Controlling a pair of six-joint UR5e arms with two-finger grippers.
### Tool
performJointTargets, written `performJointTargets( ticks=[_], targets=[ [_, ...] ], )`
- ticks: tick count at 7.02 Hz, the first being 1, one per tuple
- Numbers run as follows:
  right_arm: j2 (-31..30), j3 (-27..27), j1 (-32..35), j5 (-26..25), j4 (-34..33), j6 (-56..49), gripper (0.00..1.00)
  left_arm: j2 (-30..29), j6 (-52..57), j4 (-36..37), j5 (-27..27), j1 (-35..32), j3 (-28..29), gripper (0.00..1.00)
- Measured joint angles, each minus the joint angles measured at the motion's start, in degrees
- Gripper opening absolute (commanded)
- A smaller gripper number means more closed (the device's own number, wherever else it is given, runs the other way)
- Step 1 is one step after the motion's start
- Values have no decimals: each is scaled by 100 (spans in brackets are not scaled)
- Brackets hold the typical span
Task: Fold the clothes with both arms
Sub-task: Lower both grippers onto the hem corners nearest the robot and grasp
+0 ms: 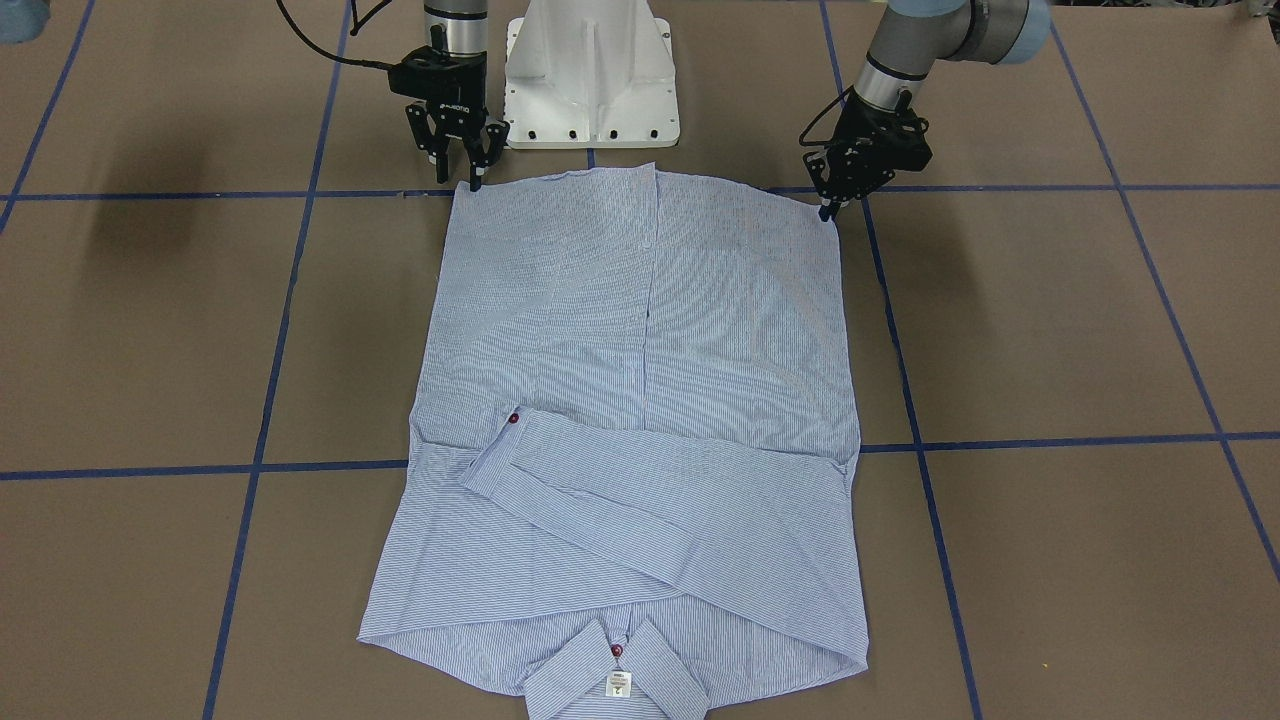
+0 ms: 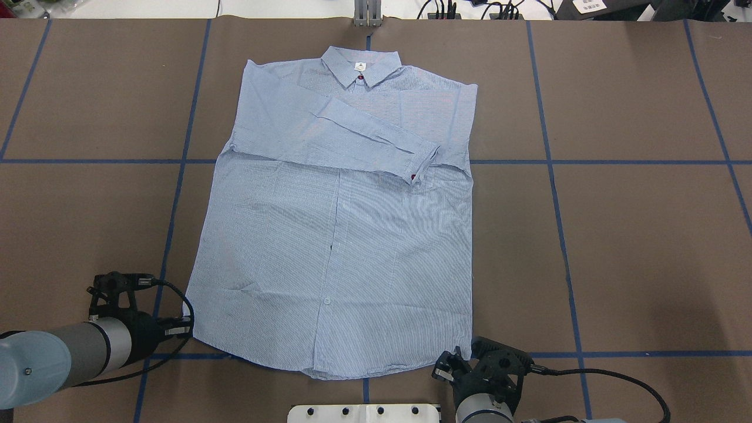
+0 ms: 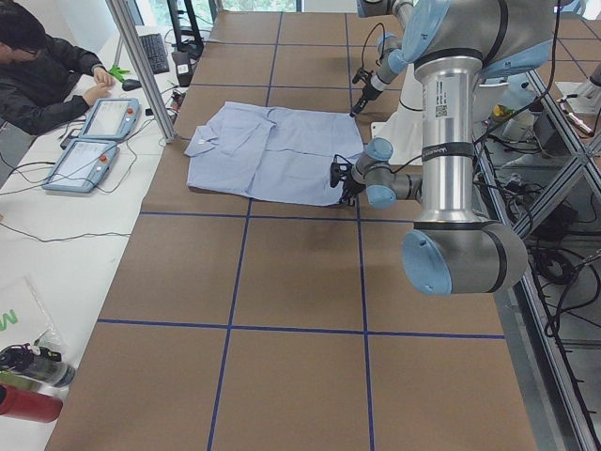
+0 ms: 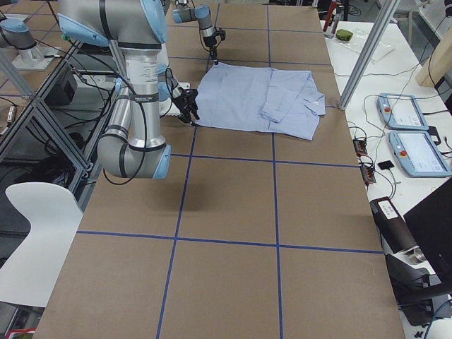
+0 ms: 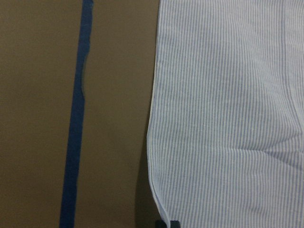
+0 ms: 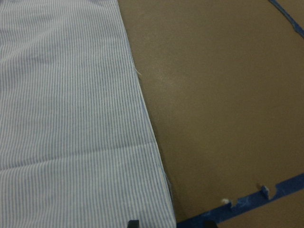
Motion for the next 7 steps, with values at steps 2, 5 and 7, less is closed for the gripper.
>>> performJointTargets(
  ticks=[2, 5, 7],
  targets=[
    [23, -29, 18, -97, 0, -4, 48, 3, -2, 0, 8, 0, 2, 0],
    [130, -143, 55, -134, 0, 62, 47, 7, 1, 0, 4, 0, -1, 0],
    [223, -244, 56, -136, 0, 101, 0, 6, 5, 0, 1, 0, -14, 0]
  ],
)
